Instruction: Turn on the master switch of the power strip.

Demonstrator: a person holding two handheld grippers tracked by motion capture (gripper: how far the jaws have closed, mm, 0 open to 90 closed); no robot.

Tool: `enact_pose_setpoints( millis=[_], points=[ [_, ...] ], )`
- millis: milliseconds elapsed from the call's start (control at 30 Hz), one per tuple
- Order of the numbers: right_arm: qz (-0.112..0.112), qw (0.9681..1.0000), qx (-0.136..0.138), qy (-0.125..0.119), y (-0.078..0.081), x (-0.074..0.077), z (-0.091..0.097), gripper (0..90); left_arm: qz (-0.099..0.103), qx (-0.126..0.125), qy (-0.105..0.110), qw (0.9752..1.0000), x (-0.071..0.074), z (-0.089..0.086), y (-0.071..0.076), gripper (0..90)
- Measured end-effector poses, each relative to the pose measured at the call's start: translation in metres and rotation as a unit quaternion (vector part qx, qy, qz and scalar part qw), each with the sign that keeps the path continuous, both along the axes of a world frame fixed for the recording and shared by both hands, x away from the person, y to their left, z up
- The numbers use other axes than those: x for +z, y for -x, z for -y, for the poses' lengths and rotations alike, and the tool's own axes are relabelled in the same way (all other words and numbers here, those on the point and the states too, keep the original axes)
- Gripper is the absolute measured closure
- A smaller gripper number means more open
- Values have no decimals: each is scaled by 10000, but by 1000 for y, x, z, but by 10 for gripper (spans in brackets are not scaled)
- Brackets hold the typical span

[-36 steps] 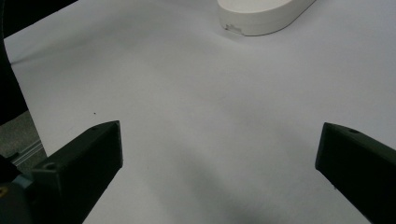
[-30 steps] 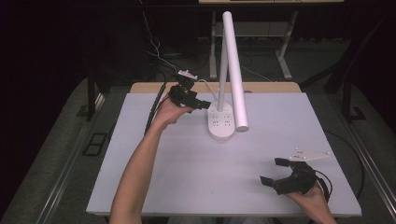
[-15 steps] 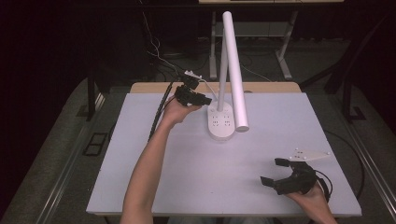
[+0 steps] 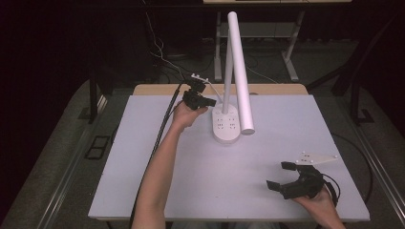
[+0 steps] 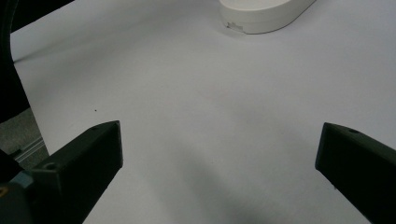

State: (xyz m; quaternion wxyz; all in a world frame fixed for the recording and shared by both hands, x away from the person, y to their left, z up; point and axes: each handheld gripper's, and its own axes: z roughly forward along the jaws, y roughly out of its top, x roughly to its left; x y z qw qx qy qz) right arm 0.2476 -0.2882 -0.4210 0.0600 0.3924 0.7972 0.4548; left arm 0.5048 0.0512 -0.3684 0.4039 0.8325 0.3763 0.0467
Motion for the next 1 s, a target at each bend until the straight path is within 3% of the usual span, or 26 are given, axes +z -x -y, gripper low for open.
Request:
enact_pose_setpoints(
  millis=[133, 200, 267, 567, 800, 1000],
  points=[
    [-1, 10000, -7, 12, 0, 0, -1, 2, -39, 95, 80, 9999, -7, 4, -2, 899],
    [-8, 10000, -4, 7, 0, 0, 0, 1, -33, -23, -52, 10000, -10, 4, -4, 899],
    [-13, 10000, -3, 5, 0, 0, 0, 1, -56, 80, 53, 9999, -13, 7, -4, 899],
    [-15, 10000, 21, 8, 0, 0, -1, 2, -112, 126, 71, 9998, -28, 11, -11, 899],
    [-14, 10000, 38, 13, 0, -1, 0, 2, -178, 378, 281, 9987, -38, 11, -16, 898],
    [-30, 10000, 41, 2, 0, 0, 0, 1, -250, 476, 321, 9980, -46, 13, -18, 898]
  ],
)
